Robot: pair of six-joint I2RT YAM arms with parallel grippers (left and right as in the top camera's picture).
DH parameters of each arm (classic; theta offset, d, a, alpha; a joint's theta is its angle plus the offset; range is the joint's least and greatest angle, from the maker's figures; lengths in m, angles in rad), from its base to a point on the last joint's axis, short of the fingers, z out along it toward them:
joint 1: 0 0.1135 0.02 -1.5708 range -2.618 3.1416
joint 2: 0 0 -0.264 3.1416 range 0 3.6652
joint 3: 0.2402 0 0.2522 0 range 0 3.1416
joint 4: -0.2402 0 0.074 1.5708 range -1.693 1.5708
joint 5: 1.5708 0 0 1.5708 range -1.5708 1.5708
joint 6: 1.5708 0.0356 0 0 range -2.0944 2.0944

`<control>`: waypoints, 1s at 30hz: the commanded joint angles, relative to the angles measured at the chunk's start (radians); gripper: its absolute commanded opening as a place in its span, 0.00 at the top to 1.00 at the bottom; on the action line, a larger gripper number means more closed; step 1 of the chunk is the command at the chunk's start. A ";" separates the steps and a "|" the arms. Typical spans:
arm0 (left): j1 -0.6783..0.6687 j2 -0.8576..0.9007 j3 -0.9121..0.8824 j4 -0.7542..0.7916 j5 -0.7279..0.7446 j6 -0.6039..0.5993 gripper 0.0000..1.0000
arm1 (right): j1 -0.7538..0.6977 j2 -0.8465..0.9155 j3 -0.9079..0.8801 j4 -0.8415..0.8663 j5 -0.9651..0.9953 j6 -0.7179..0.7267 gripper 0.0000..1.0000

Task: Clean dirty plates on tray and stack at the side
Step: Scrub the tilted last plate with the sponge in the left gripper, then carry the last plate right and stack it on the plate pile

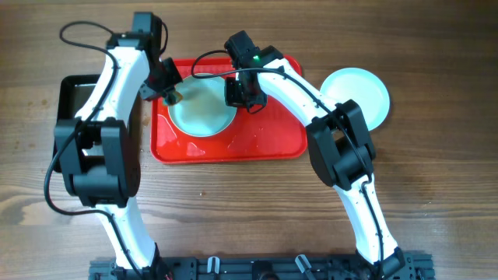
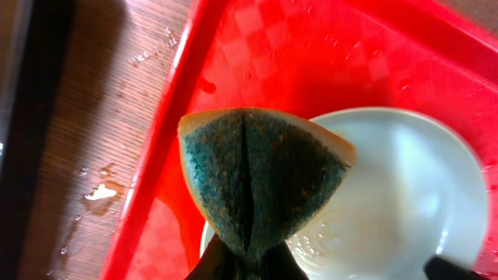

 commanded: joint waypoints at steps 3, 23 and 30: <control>0.007 -0.050 0.070 -0.124 -0.099 0.008 0.96 | -0.008 0.034 -0.018 -0.008 0.025 -0.011 0.96; 0.015 -0.037 -0.138 0.007 -0.106 0.215 0.96 | -0.063 -0.054 -0.019 -0.084 -0.043 -0.090 0.96; 0.015 -0.037 -0.138 0.014 -0.106 0.215 0.96 | -0.113 -0.312 -0.019 -0.193 0.356 -0.142 0.96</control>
